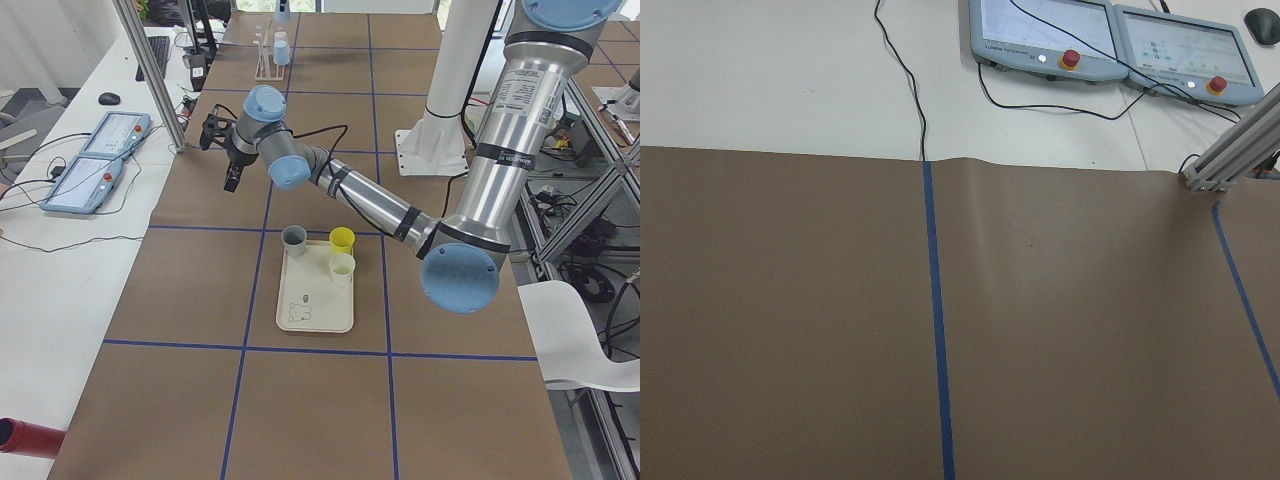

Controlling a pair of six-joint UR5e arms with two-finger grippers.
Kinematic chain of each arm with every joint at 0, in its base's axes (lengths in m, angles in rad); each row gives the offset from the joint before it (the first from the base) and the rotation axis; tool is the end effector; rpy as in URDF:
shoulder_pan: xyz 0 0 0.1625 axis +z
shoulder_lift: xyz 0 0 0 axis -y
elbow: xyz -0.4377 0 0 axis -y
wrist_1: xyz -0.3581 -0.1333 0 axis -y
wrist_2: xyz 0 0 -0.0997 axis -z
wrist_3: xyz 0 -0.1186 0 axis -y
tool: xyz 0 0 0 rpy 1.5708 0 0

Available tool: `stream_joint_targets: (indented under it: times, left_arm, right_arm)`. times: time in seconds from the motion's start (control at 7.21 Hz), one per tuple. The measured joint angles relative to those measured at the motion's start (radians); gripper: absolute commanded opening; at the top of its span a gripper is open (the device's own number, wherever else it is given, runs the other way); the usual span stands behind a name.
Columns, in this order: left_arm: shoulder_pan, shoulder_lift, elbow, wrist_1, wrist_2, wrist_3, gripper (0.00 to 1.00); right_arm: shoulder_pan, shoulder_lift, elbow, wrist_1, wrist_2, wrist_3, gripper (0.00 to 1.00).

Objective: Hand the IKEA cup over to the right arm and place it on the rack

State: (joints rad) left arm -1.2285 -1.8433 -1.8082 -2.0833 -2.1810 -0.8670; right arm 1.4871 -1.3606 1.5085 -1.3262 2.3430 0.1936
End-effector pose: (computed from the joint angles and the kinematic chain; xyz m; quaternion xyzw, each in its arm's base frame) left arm 0.1282 -0.5544 0.3749 0.2350 0.4808 -0.0738 0.8415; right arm 0.0027 -0.5724 0.5782 0.1279 -0.3908 -0.0234 0.9113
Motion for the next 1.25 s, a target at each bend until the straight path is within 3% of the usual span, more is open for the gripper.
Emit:
stream_joint_targets:
  times: [1.25]
  left_arm:
    - [0.006, 0.009, -0.008, 0.000, 0.003, -0.004, 1.00]
  right_arm:
    - [-0.052, 0.025, -0.045, 0.003, 0.002, 0.008, 0.21]
